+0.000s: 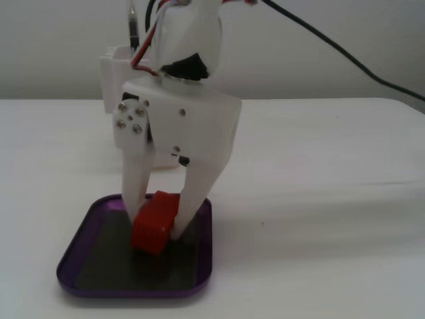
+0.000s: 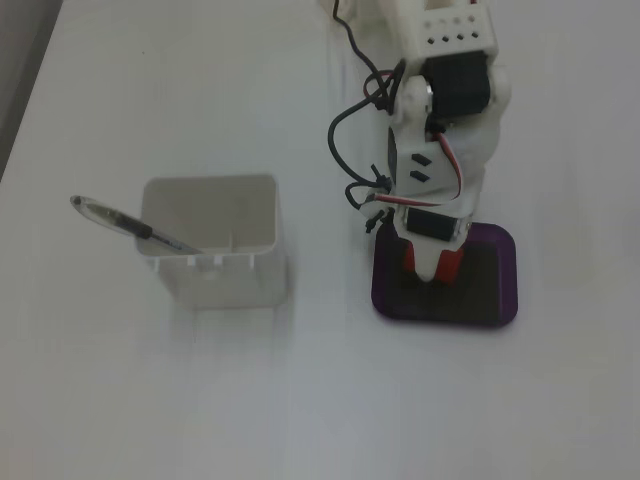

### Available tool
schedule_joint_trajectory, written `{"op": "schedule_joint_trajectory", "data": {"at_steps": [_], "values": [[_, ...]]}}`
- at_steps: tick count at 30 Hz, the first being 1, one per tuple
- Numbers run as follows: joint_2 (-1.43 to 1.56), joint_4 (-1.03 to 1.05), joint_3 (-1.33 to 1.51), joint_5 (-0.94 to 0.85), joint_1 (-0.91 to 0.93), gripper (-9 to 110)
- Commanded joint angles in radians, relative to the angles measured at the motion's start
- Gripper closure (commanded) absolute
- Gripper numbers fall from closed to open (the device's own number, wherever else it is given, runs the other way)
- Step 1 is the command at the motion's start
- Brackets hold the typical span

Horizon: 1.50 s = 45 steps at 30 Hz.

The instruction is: Remove the cube from the box.

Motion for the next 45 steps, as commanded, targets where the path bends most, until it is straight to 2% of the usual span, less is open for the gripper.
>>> {"op": "schedule_joint_trajectory", "data": {"at_steps": [1, 11, 17, 27, 34, 40, 45], "values": [[0.137, 0.098, -0.106, -0.006, -0.009, 102], [0.407, 0.391, -0.15, -0.239, -0.037, 102], [0.517, 0.39, 0.129, -0.319, -0.035, 102], [0.764, -0.141, 0.805, -0.402, -0.034, 102], [0.795, -0.394, 1.035, -0.403, -0.032, 102], [0.795, -0.417, 1.054, -0.403, -0.032, 101], [0.795, -0.417, 1.054, -0.403, -0.031, 88]]}}
